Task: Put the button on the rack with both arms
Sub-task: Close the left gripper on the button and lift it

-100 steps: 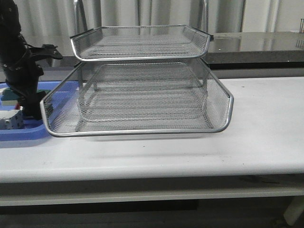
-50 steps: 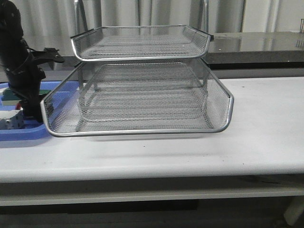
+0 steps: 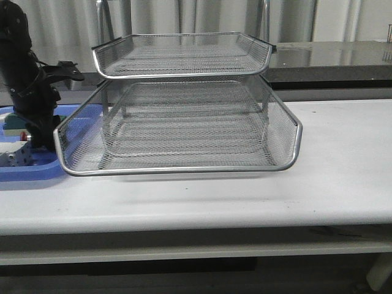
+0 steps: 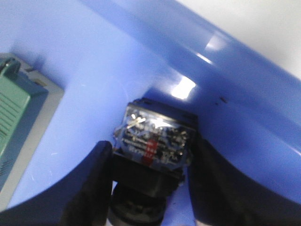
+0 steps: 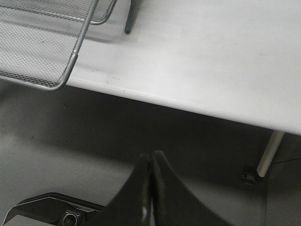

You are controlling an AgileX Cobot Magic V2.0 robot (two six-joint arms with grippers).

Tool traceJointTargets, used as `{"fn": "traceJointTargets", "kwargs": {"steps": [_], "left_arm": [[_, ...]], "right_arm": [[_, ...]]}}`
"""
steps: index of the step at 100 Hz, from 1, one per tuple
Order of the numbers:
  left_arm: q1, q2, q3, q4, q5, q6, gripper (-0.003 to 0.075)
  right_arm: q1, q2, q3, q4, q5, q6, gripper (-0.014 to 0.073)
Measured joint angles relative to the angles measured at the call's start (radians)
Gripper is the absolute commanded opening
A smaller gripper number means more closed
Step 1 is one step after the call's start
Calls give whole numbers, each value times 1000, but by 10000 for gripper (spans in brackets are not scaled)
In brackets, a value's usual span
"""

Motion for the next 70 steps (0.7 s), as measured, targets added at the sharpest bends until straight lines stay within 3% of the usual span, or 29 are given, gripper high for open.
{"fn": "traceJointTargets", "kwargs": {"steps": [39,70], "left_arm": [[67,7,-333,-103,284,-111,-20],[117,-121,-344,-103,313,-240,-20]], "right_arm": [[0,0,0,0,0,0,-62],[0,0,0,0,0,0,-62]]}}
